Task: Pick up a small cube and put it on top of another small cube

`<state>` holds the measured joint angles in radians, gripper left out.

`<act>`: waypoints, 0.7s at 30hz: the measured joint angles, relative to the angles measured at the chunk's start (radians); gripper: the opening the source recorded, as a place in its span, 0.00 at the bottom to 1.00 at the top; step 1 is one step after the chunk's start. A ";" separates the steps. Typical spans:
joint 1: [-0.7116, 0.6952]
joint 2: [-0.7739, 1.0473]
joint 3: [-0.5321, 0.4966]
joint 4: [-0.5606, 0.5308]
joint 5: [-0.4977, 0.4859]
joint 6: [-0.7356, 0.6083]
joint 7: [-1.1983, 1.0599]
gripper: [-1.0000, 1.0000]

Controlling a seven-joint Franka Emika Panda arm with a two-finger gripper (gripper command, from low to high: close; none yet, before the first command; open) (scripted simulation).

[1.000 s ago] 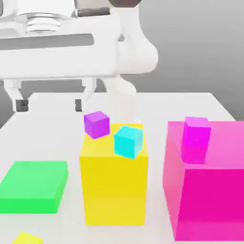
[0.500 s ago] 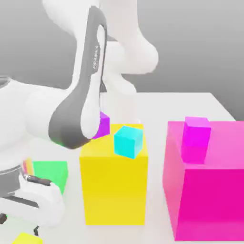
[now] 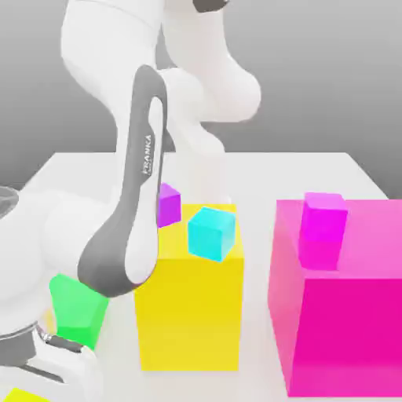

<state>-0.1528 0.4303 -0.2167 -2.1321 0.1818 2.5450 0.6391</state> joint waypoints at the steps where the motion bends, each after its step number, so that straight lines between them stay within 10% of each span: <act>1: 0.006 -0.035 -0.001 -0.014 0.000 -0.022 0.011 0.00; 21: 0.064 -0.762 0.061 -0.317 -0.135 -0.428 0.369 0.00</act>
<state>-0.0890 -0.3321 -0.1558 -2.4491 0.0463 2.1168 1.0083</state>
